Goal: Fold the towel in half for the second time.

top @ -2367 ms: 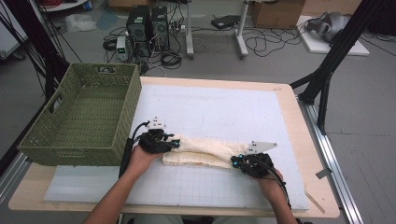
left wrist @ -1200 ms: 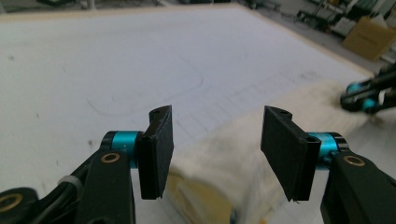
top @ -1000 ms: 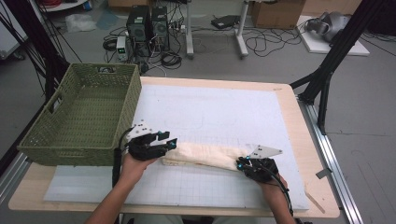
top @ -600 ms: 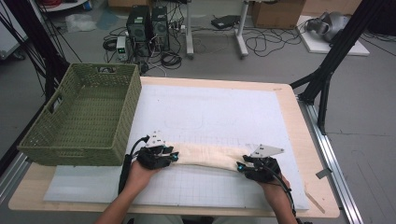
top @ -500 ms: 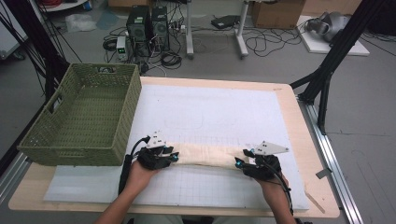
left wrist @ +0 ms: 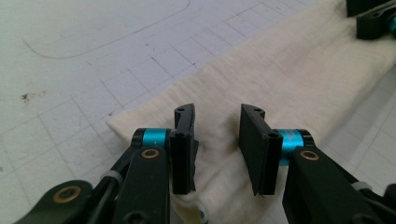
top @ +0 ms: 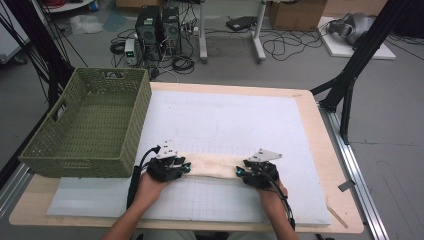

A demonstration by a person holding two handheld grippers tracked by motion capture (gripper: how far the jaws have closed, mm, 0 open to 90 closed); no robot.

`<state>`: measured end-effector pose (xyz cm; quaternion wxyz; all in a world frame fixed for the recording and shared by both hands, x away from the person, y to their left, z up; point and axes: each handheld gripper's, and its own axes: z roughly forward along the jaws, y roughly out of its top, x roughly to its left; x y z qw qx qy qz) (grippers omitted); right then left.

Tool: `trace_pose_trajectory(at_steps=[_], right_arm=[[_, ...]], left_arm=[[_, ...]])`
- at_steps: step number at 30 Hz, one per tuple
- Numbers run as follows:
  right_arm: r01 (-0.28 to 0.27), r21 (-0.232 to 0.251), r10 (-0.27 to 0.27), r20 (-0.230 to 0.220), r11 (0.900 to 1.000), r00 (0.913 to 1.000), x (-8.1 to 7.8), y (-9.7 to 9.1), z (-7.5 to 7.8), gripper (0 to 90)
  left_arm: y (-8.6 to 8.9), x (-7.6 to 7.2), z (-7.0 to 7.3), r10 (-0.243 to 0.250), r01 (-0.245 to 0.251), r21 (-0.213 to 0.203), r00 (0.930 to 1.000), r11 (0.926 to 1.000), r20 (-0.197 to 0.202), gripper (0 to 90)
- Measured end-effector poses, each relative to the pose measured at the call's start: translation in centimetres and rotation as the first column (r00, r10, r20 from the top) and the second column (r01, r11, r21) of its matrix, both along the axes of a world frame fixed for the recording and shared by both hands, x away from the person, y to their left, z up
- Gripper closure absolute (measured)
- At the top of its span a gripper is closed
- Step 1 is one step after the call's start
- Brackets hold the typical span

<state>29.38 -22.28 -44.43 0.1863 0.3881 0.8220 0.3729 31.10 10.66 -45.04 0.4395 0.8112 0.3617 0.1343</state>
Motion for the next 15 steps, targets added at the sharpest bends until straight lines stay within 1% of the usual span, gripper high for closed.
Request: trace_pose_trajectory(at_steps=[1, 3, 5, 6, 9, 10, 13, 15], right_arm=[[0.019, -0.001, -0.019, -0.001, 0.9998, 0.9998, -0.1, -0.9, 0.0, 60.7], [0.053, 0.016, -0.053, 0.001, 0.9985, 0.9986, -0.4, -2.4, 0.0, 61.0], [0.075, 0.017, -0.075, 0.0, 0.997, 0.9971, -0.8, -3.8, 0.0, 62.3], [0.08, 0.006, -0.08, 0.003, 0.9967, 0.9968, -1.1, -4.4, 0.0, 62.6], [0.083, 0.008, -0.083, -0.002, 0.9965, 0.9965, -1.6, -5.5, 0.1, 62.7], [0.077, -0.003, -0.077, -0.009, 0.997, 0.997, -1.8, -5.8, 0.1, 62.5], [0.063, 0.018, -0.063, -0.007, 0.9978, 0.998, -2.1, -6.5, -0.1, 62.5], [0.068, 0.037, -0.068, 0.009, 0.997, 0.9976, -2.3, -6.5, -0.5, 63.8]], left_arm=[[0.0, 0.0, 0.0, 0.0, 0.0, 0.0, 1.0, 1.0, 0.0, 65.6], [0.0, 0.0, 0.0, 0.001, -0.001, 0.001, 1.0, 1.0, 0.001, 64.9], [0.0, 0.0, 0.0, 0.002, -0.002, -0.004, 1.0, 1.0, -0.001, 63.8], [0.1, 0.0, 0.0, 0.003, -0.003, -0.002, 1.0, 1.0, -0.003, 63.1], [0.1, 0.1, 0.0, 0.004, -0.004, -0.01, 1.0, 0.9999, -0.006, 61.8], [0.1, 0.1, 0.0, 0.003, -0.003, -0.011, 1.0, 0.9999, -0.006, 61.5], [0.1, 0.1, 0.0, 0.002, -0.002, -0.006, 1.0, 1.0, -0.005, 61.6], [0.0, 0.0, 0.0, 0.004, -0.004, 0.003, 1.0, 1.0, -0.002, 62.6]])
